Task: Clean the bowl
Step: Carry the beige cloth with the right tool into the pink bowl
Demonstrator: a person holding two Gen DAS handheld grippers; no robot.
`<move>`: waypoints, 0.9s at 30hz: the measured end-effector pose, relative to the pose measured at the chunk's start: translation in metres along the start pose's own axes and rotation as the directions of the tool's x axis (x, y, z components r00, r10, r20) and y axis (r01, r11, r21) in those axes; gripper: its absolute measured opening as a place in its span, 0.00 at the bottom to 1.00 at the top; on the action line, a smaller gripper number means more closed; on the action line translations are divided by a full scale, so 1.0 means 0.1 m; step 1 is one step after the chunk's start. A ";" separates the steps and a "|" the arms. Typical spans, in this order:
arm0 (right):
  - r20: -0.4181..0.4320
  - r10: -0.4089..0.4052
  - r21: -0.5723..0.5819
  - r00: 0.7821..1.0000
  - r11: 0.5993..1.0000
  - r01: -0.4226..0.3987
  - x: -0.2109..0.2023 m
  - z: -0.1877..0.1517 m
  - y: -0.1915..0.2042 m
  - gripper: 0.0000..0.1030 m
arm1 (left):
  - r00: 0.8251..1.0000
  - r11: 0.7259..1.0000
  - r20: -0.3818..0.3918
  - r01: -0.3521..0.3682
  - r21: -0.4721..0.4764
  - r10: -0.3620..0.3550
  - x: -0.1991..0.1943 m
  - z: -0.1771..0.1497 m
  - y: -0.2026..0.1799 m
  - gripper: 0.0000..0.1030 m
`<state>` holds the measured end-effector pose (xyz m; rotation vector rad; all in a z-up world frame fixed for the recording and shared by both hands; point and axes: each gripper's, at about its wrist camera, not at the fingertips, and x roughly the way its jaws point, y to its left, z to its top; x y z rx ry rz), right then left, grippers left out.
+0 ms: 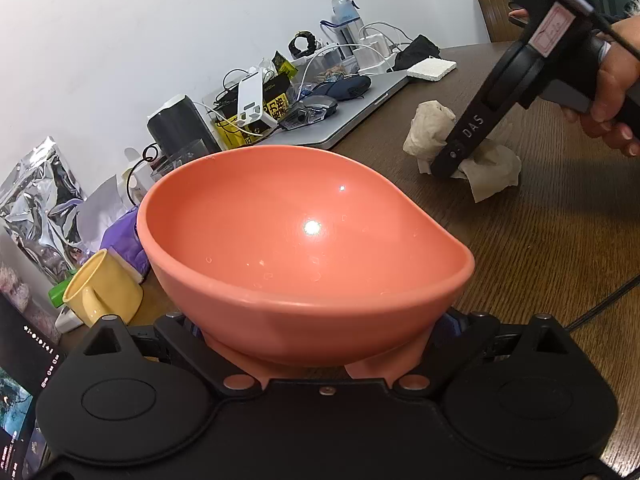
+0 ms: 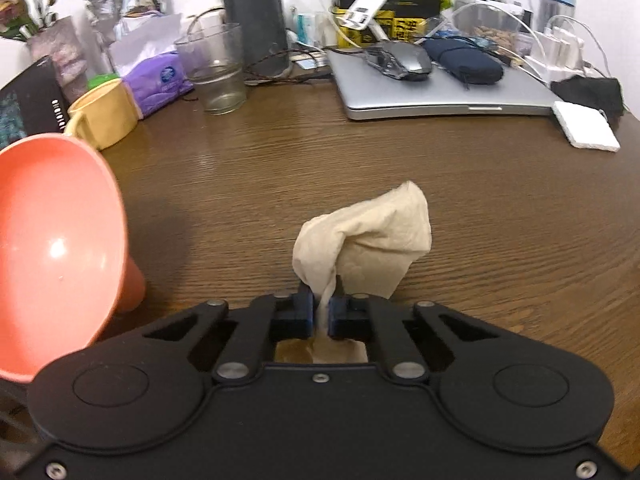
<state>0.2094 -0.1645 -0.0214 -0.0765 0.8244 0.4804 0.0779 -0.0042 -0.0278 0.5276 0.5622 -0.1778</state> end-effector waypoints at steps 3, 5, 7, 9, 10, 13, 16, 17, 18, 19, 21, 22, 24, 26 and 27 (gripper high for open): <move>0.070 0.014 -0.067 0.997 0.998 -0.009 -0.14 -0.02 0.07 0.07 | 1.000 1.000 0.001 -0.002 0.004 0.002 0.00 0.00 -0.01 0.93; 0.102 0.042 -0.119 0.994 0.992 -0.030 -0.30 0.00 0.15 0.07 | 1.000 1.000 0.003 -0.002 0.007 0.002 0.00 0.00 -0.01 0.93; 0.130 0.102 -0.169 0.986 0.982 -0.079 -0.48 0.04 0.22 0.07 | 1.000 1.000 0.005 -0.001 0.011 0.001 0.00 0.00 -0.02 0.93; 0.154 0.163 -0.221 0.975 0.967 -0.127 -0.66 0.08 0.30 0.07 | 1.000 1.000 0.006 0.000 0.014 -0.001 0.00 0.00 -0.02 0.93; 0.161 0.190 -0.246 0.969 0.958 -0.147 -0.73 0.10 0.34 0.07 | 1.000 1.000 0.007 0.001 0.015 -0.002 0.00 0.00 -0.02 0.93; 0.112 0.213 -0.312 0.971 0.935 -0.169 -0.70 0.12 0.46 0.07 | 1.000 1.000 0.010 0.006 0.022 -0.006 0.00 0.00 -0.02 0.94; 0.062 0.233 -0.375 0.971 0.907 -0.194 -0.66 0.15 0.58 0.07 | 1.000 1.000 0.013 0.009 0.029 -0.010 0.00 0.00 -0.02 0.94; 0.045 0.239 -0.395 0.970 0.896 -0.202 -0.65 0.16 0.62 0.07 | 1.000 0.999 0.015 0.011 0.032 -0.012 0.01 0.00 -0.02 0.93; 0.027 0.244 -0.415 0.969 0.885 -0.211 -0.64 0.17 0.66 0.07 | 1.000 0.999 0.017 0.013 0.036 -0.014 0.01 0.00 -0.02 0.94; 0.010 0.249 -0.435 0.969 0.873 -0.220 -0.63 0.18 0.70 0.07 | 1.000 0.999 0.019 0.015 0.040 -0.016 0.01 0.00 -0.02 0.94; -0.025 0.257 -0.473 0.966 0.849 -0.238 -0.60 0.20 0.78 0.07 | 1.000 0.999 0.023 0.019 0.047 -0.021 0.02 0.00 -0.02 0.94; -0.043 0.261 -0.491 0.964 0.835 -0.247 -0.59 0.21 0.82 0.07 | 0.999 0.998 0.025 0.021 0.051 -0.023 0.02 0.00 -0.02 0.94; -0.078 0.266 -0.526 0.961 0.807 -0.267 -0.57 0.23 0.90 0.07 | 0.999 0.998 0.029 0.025 0.059 -0.027 0.02 0.00 -0.03 0.94; -0.114 0.270 -0.560 0.956 0.778 -0.286 -0.55 0.24 0.99 0.07 | 0.999 0.997 0.032 0.029 0.066 -0.031 0.03 0.00 -0.03 0.94; -0.134 0.273 -0.578 0.953 0.760 -0.298 -0.55 0.24 1.05 0.07 | 0.999 0.997 0.034 0.030 0.067 -0.032 0.03 0.00 -0.02 0.94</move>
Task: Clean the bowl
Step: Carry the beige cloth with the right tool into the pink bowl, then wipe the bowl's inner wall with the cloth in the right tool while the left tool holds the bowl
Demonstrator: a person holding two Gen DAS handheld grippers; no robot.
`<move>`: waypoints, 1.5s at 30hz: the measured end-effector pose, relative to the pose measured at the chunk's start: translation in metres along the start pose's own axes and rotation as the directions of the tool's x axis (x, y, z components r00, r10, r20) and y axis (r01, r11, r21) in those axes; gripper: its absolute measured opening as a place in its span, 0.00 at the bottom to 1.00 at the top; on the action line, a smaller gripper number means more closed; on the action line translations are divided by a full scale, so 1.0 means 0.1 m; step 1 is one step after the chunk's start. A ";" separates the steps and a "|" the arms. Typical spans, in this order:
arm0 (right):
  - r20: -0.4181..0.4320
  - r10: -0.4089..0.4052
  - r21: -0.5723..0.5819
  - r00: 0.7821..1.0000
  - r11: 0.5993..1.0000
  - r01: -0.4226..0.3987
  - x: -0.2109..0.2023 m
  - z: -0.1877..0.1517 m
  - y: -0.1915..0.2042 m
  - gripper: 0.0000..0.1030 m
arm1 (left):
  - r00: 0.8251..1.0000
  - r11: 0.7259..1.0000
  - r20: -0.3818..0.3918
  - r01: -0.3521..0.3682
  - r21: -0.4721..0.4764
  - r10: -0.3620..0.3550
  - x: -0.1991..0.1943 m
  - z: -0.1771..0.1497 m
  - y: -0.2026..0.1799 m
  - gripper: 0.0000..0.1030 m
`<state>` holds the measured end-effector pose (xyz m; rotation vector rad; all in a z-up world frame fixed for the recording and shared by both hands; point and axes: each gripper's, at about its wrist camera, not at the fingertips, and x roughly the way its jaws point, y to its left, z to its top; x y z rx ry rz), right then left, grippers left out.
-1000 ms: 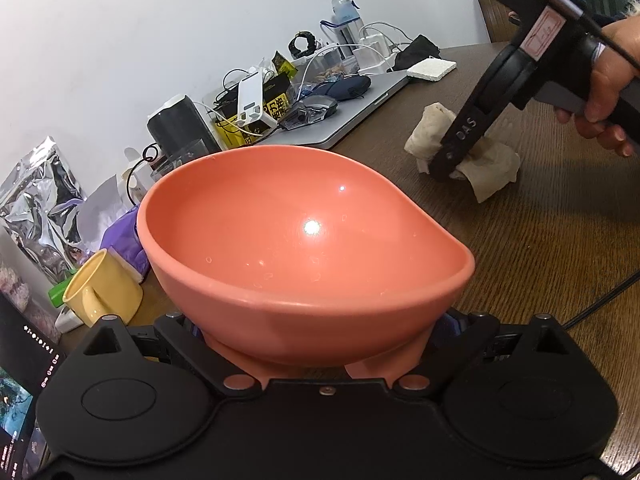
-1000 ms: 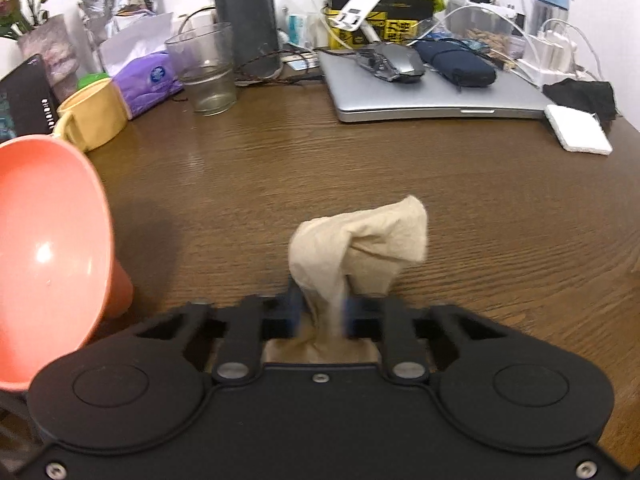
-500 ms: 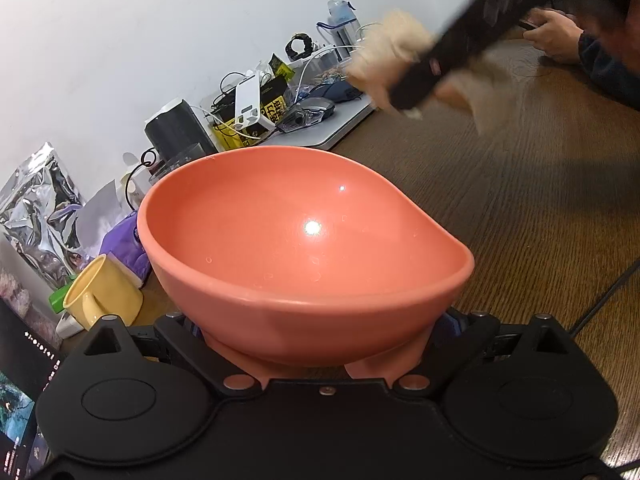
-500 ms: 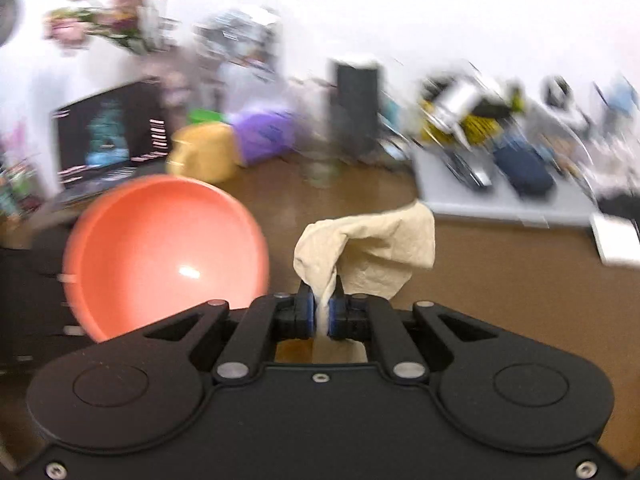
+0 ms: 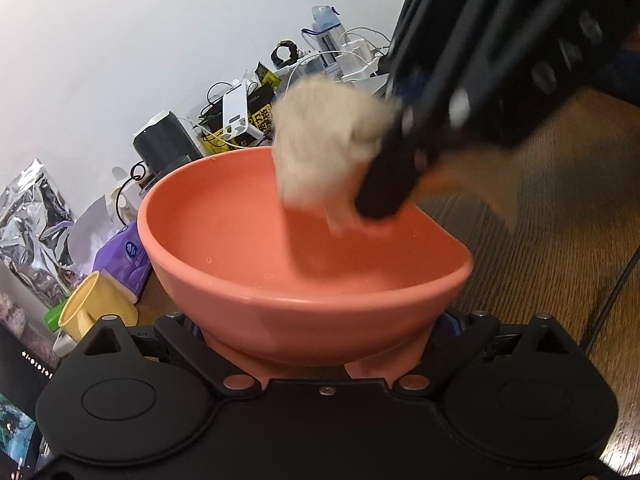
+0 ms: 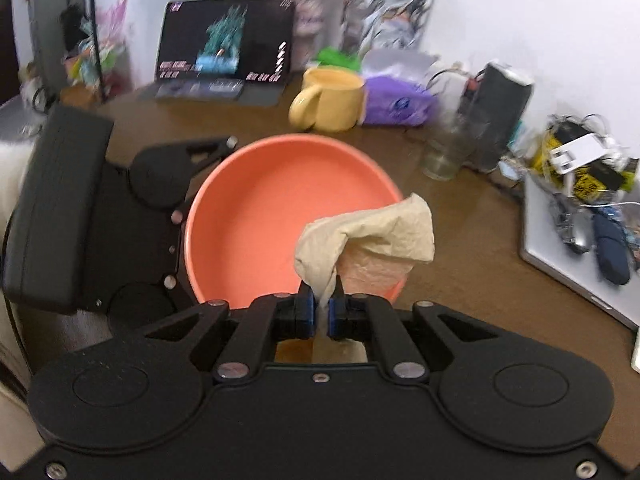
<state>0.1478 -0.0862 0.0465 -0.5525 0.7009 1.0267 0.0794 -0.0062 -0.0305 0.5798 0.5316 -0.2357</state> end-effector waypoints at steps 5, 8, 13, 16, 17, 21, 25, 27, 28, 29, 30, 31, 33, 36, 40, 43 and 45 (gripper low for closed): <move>-0.047 0.071 -0.097 0.996 0.992 -0.075 0.09 0.12 0.24 0.07 | 1.000 1.000 0.007 0.003 0.011 -0.003 0.01 0.00 0.00 0.94; -0.033 0.079 -0.122 0.996 0.989 -0.082 0.11 0.18 0.27 0.07 | 1.000 1.000 0.007 0.006 0.011 -0.006 0.01 0.00 -0.01 0.94; -0.016 0.106 -0.167 0.994 0.980 -0.107 0.07 0.22 0.35 0.07 | 1.000 1.000 0.007 0.010 0.012 -0.010 0.01 0.00 0.00 0.94; -0.004 0.109 -0.183 0.994 0.977 -0.108 0.04 0.22 0.38 0.07 | 1.000 1.000 0.009 0.011 0.014 -0.011 0.01 0.00 -0.01 0.94; -0.001 0.110 -0.188 0.994 0.976 -0.109 0.03 0.22 0.38 0.07 | 1.000 1.000 0.009 0.010 0.015 -0.010 0.01 0.00 -0.01 0.94; 0.015 0.115 -0.209 0.993 0.972 -0.110 -0.01 0.22 0.42 0.07 | 1.000 1.000 0.008 0.009 0.015 -0.009 0.01 -0.01 -0.02 0.93; 0.043 0.098 -0.229 0.994 0.970 -0.086 0.08 0.46 0.36 0.07 | 1.000 1.000 0.002 0.010 0.018 -0.010 0.02 -0.02 -0.04 0.93; 0.062 0.084 -0.219 0.995 0.973 -0.069 0.08 0.48 0.33 0.07 | 1.000 1.000 0.002 0.012 0.018 -0.012 0.02 -0.02 -0.04 0.93; 0.072 0.074 -0.210 0.995 0.976 -0.058 0.07 0.48 0.30 0.07 | 1.000 1.000 0.002 0.012 0.019 -0.012 0.02 -0.02 -0.05 0.93; 0.082 0.064 -0.200 0.995 0.979 -0.047 0.06 0.48 0.28 0.07 | 1.000 1.000 0.003 0.012 0.019 -0.012 0.02 -0.03 -0.05 0.93; 0.093 0.055 -0.190 0.994 0.981 -0.036 0.06 0.48 0.25 0.07 | 1.000 1.000 0.003 0.012 0.020 -0.012 0.02 -0.03 -0.05 0.93; 0.103 0.045 -0.180 0.994 0.983 -0.025 0.05 0.48 0.23 0.07 | 1.000 1.000 0.003 0.012 0.020 -0.012 0.02 -0.03 -0.05 0.93; 0.123 0.024 -0.160 0.992 0.987 -0.004 0.04 0.48 0.18 0.07 | 1.000 1.000 0.005 0.011 0.022 -0.011 0.01 -0.03 -0.06 0.93; 0.139 -0.005 -0.136 0.990 0.990 0.024 0.03 0.48 0.11 0.07 | 1.000 1.000 0.006 0.009 0.024 -0.010 0.01 -0.03 -0.06 0.93; 0.136 -0.040 -0.119 0.990 0.991 0.057 0.06 0.47 0.06 0.07 | 1.000 1.000 0.008 0.009 0.027 -0.009 0.04 -0.03 -0.04 0.93; 0.133 -0.067 -0.106 0.989 0.991 0.081 0.08 0.46 0.01 0.07 | 1.000 1.000 0.008 0.008 0.028 -0.008 0.04 -0.04 -0.05 0.93; 0.131 -0.085 -0.097 0.988 0.990 0.098 0.09 0.46 -0.01 0.07 | 1.000 1.000 0.008 0.008 0.028 -0.008 0.04 -0.04 -0.05 0.93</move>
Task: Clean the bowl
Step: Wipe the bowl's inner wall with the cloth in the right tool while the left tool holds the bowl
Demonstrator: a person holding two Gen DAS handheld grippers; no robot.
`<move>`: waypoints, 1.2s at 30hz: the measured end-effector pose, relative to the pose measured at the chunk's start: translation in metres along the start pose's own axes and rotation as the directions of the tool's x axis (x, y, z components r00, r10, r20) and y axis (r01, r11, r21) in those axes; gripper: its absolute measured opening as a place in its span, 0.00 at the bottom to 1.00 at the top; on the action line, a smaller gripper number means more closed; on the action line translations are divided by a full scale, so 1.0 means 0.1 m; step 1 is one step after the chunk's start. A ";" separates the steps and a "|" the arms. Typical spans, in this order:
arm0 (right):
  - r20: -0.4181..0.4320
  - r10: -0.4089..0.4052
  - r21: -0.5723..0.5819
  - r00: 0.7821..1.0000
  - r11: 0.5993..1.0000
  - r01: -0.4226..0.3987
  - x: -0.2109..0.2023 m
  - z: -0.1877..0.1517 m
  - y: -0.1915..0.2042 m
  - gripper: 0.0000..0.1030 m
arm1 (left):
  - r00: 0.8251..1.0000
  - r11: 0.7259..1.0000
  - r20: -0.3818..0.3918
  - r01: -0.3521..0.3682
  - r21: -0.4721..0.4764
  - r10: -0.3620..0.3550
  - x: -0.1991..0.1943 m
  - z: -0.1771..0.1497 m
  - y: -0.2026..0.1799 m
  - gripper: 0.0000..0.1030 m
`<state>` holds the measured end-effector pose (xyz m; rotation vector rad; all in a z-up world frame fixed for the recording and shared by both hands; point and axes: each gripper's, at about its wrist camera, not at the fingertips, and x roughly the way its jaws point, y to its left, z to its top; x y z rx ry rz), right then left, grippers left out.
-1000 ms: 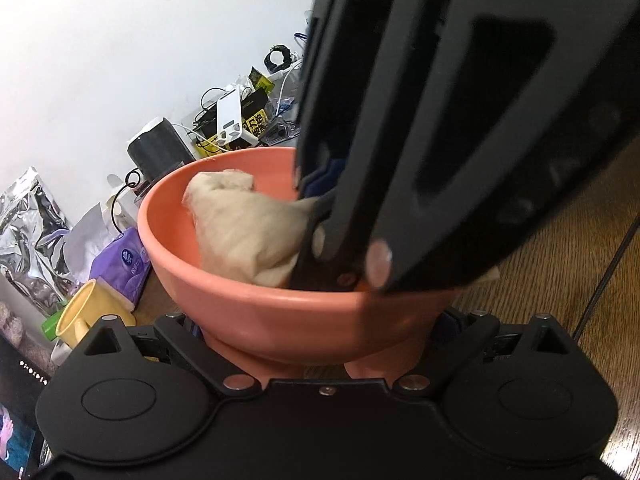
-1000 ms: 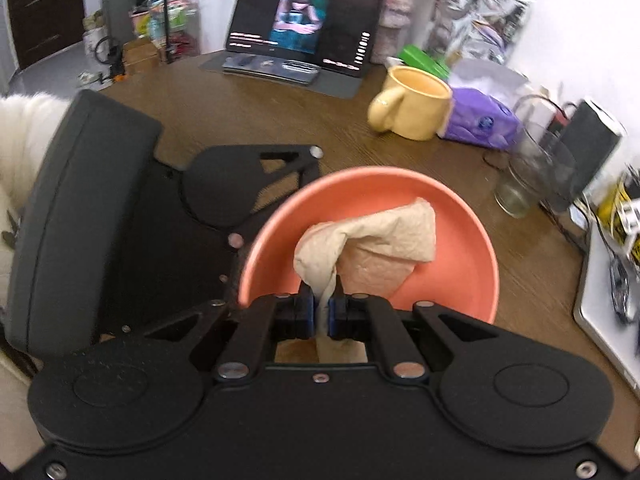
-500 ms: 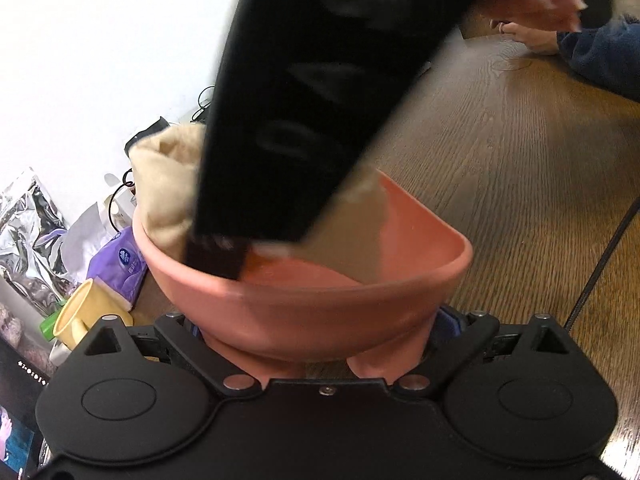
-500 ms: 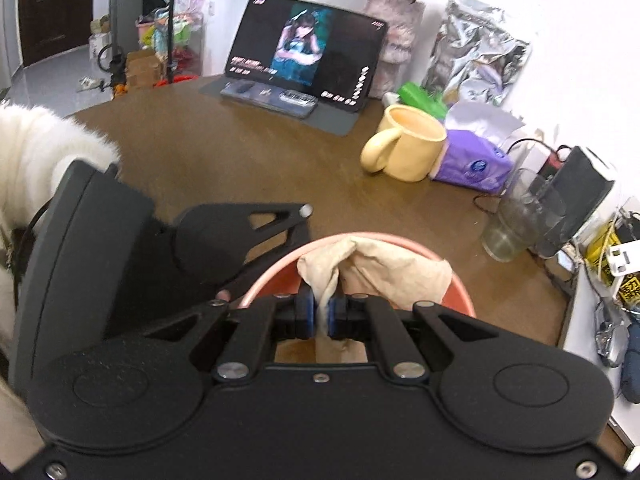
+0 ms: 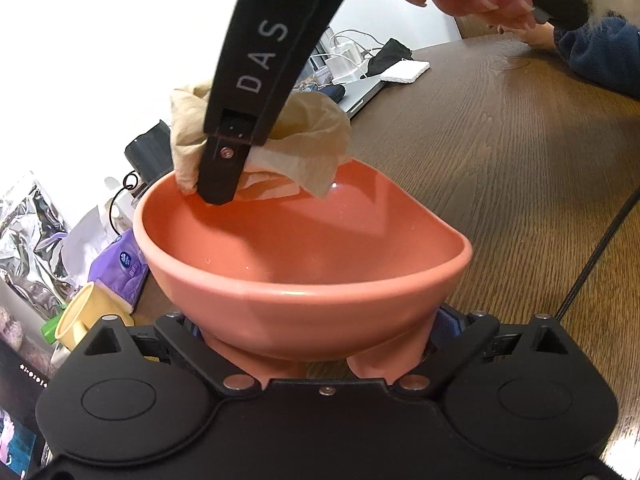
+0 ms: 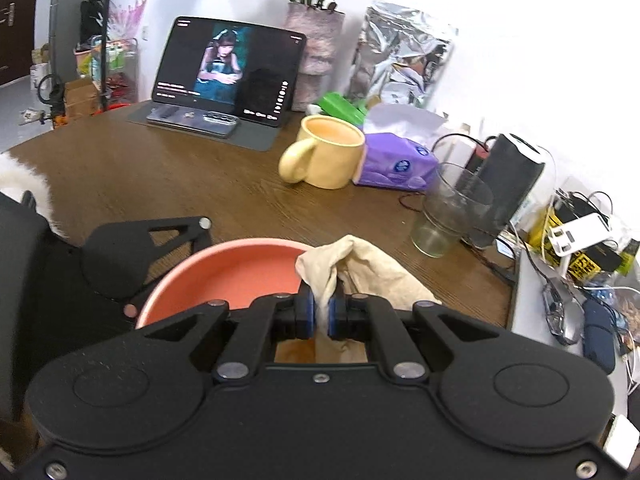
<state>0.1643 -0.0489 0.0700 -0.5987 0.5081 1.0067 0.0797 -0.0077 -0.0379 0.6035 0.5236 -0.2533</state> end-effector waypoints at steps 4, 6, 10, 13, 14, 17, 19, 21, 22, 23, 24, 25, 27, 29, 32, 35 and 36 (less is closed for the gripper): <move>-0.012 -0.029 0.015 1.000 0.999 0.029 0.02 -0.02 -0.04 0.07 | 1.000 1.000 0.001 -0.001 0.002 0.001 0.04 -0.04 0.02 0.93; -0.024 -0.037 0.027 0.999 0.999 0.037 0.02 -0.04 -0.06 0.07 | 1.000 1.000 0.002 -0.002 0.004 0.002 0.03 -0.04 0.00 0.93; -0.054 -0.050 0.046 0.997 0.998 0.053 0.03 -0.10 -0.10 0.07 | 1.000 1.000 0.002 -0.003 0.004 0.003 0.05 -0.04 0.02 0.93; -0.087 -0.057 0.061 0.995 0.996 0.062 0.04 -0.16 -0.13 0.07 | 1.000 1.000 0.003 -0.002 0.005 0.002 0.05 -0.04 0.01 0.93; -0.098 -0.058 0.063 0.993 0.996 0.064 0.05 -0.18 -0.13 0.07 | 1.000 1.000 0.003 -0.003 0.006 0.003 0.05 -0.04 0.01 0.93; -0.134 -0.050 0.055 0.990 0.997 0.058 0.07 -0.22 -0.09 0.07 | 1.000 1.000 0.002 -0.002 0.005 0.002 0.04 -0.02 0.01 0.93; -0.159 -0.043 0.046 0.986 0.998 0.051 0.08 -0.24 -0.06 0.07 | 1.000 1.000 0.003 -0.003 0.006 0.003 0.04 -0.02 0.01 0.93; -0.184 -0.037 0.038 0.982 0.998 0.044 0.10 -0.27 -0.02 0.07 | 1.000 1.000 0.002 -0.003 0.006 0.003 0.04 -0.01 0.01 0.93; -0.196 -0.033 0.034 0.980 0.999 0.041 0.10 -0.28 0.00 0.07 | 1.000 1.000 0.002 -0.003 0.005 0.003 0.04 -0.01 0.01 0.93; -0.209 -0.030 0.030 0.978 0.999 0.037 0.11 -0.29 0.02 0.07 | 1.000 1.000 0.002 -0.003 0.005 0.003 0.04 -0.01 0.01 0.93; -0.221 -0.027 0.026 0.975 0.999 0.033 0.12 -0.30 0.03 0.07 | 1.000 1.000 0.002 -0.003 0.005 0.003 0.04 -0.01 0.01 0.93; -0.233 -0.024 0.022 0.972 0.999 0.030 0.13 -0.31 0.05 0.07 | 1.000 1.000 0.002 -0.003 0.005 0.003 0.04 -0.01 0.02 0.93; -0.258 -0.018 0.014 0.966 1.000 0.022 0.14 -0.33 0.09 0.07 | 1.000 1.000 0.002 -0.003 0.006 0.003 0.03 -0.01 0.02 0.93; -0.285 0.000 0.003 0.959 1.000 0.001 0.15 -0.35 0.12 0.07 | 1.000 1.000 0.003 -0.001 0.006 0.001 0.03 -0.01 0.02 0.93; -0.315 0.021 -0.004 0.949 1.000 -0.023 0.15 -0.34 0.16 0.07 | 1.000 1.000 0.004 0.000 0.007 0.000 0.02 -0.01 0.03 0.93; -0.341 0.040 -0.007 0.939 0.999 -0.045 0.15 -0.33 0.21 0.07 | 1.000 1.000 0.003 -0.001 0.007 0.001 0.03 0.00 0.04 0.93; -0.350 0.046 -0.008 0.936 0.999 -0.052 0.15 -0.32 0.23 0.07 | 1.000 1.000 0.002 -0.001 0.005 0.001 0.03 0.00 0.04 0.93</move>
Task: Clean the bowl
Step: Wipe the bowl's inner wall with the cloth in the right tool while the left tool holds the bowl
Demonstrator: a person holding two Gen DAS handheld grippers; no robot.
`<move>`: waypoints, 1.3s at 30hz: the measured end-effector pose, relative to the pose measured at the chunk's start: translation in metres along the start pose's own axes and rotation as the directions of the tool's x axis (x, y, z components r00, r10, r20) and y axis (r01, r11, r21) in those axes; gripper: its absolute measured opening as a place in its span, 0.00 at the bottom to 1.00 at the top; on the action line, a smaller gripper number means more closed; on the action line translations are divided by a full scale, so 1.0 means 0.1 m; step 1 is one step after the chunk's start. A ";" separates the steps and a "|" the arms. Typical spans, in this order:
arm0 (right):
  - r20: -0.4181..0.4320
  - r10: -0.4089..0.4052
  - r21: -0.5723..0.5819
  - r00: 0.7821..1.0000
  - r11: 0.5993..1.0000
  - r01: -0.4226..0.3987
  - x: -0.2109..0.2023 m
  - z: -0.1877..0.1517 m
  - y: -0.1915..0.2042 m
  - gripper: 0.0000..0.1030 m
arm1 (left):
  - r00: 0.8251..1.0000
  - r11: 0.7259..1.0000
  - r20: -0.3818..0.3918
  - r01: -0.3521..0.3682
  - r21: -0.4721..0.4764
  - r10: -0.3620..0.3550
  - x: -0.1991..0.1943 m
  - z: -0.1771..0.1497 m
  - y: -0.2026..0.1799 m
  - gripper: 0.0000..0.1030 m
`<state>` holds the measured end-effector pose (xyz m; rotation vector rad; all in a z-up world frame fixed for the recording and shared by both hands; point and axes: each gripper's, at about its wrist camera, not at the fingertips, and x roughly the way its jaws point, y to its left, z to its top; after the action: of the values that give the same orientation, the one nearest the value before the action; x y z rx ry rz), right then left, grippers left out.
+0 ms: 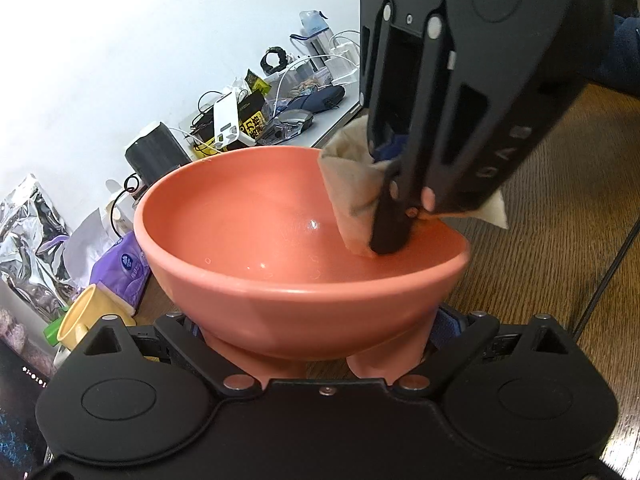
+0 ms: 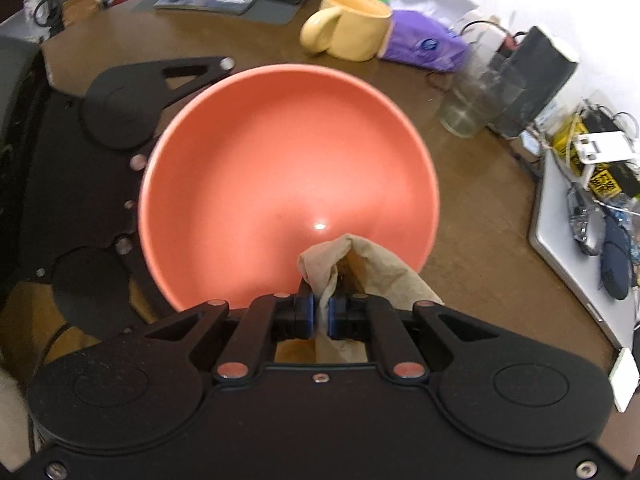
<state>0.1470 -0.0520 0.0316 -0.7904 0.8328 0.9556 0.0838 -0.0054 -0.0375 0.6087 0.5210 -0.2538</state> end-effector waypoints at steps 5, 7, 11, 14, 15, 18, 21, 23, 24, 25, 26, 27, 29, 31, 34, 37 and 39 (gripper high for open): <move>-0.019 0.050 0.009 0.999 0.999 -0.050 -0.03 0.02 0.05 0.07 | 1.000 1.000 -0.004 0.000 -0.004 0.000 0.00 0.01 0.01 0.93; -0.010 0.079 0.026 0.997 0.997 -0.079 -0.04 0.02 0.05 0.07 | 1.000 1.000 -0.004 0.000 -0.003 0.000 0.00 0.01 0.01 0.93; 0.009 0.135 0.061 0.991 0.989 -0.136 -0.07 0.03 0.05 0.07 | 1.000 1.000 -0.007 -0.007 -0.006 0.007 0.01 0.03 -0.03 0.93; 0.025 0.177 0.086 0.984 0.980 -0.178 -0.09 0.03 0.05 0.07 | 1.000 1.000 -0.007 -0.005 -0.006 0.005 0.01 0.03 -0.03 0.93; 0.031 0.190 0.094 0.981 0.977 -0.192 -0.10 0.04 0.05 0.07 | 1.000 1.000 -0.007 -0.005 -0.006 0.005 0.01 0.02 -0.03 0.93; 0.048 0.231 0.118 0.972 0.965 -0.235 -0.12 0.04 0.05 0.07 | 1.000 1.000 -0.006 -0.005 -0.005 0.004 0.01 0.02 -0.03 0.93; 0.065 0.256 0.127 0.964 0.957 -0.263 -0.13 0.07 0.04 0.07 | 1.000 1.000 -0.006 -0.004 -0.004 0.004 0.00 0.02 -0.04 0.93; 0.096 0.280 0.130 0.955 0.948 -0.291 -0.14 0.11 -0.03 0.07 | 1.000 1.000 -0.006 -0.004 -0.003 0.004 0.00 0.01 -0.04 0.93; 0.110 0.289 0.132 0.951 0.944 -0.302 -0.15 0.11 -0.03 0.07 | 1.000 1.000 -0.005 -0.004 -0.003 0.004 0.00 0.01 -0.04 0.93; 0.125 0.300 0.142 0.946 0.938 -0.317 -0.15 0.11 -0.05 0.07 | 1.000 1.000 -0.005 -0.004 -0.003 0.004 0.00 0.01 -0.05 0.93; 0.141 0.311 0.151 0.940 0.932 -0.331 -0.15 0.12 -0.07 0.07 | 1.000 1.000 -0.006 -0.004 -0.004 0.004 0.00 0.01 -0.05 0.93; 0.157 0.321 0.160 0.934 0.925 -0.345 -0.15 0.12 -0.09 0.07 | 1.000 1.000 -0.006 -0.003 -0.005 0.003 0.00 0.01 -0.05 0.93; 0.185 0.340 0.180 0.922 0.911 -0.372 -0.14 0.12 -0.12 0.07 | 1.000 1.000 -0.005 -0.004 -0.003 0.004 -0.01 0.00 -0.05 0.93; 0.210 0.350 0.194 0.913 0.900 -0.390 -0.10 0.13 -0.17 0.07 | 1.000 1.000 -0.003 -0.005 -0.001 0.005 -0.01 0.00 -0.06 0.93; 0.258 0.360 0.207 0.897 0.886 -0.415 -0.10 0.13 -0.22 0.07 | 1.000 1.000 -0.002 -0.006 0.002 0.006 -0.02 0.00 -0.08 0.93; 0.306 0.355 0.220 0.883 0.876 -0.428 -0.09 0.13 -0.25 0.07 | 1.000 1.000 -0.001 -0.006 0.003 0.006 -0.02 -0.01 -0.09 0.93; 0.335 0.346 0.234 0.876 0.870 -0.433 -0.07 0.12 -0.28 0.07 | 1.000 1.000 -0.001 -0.006 0.002 0.006 -0.02 -0.01 -0.09 0.93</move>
<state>0.1732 -0.0546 0.0490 -0.2047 0.8776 1.2339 0.0780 -0.0117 -0.0417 0.6121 0.5204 -0.2486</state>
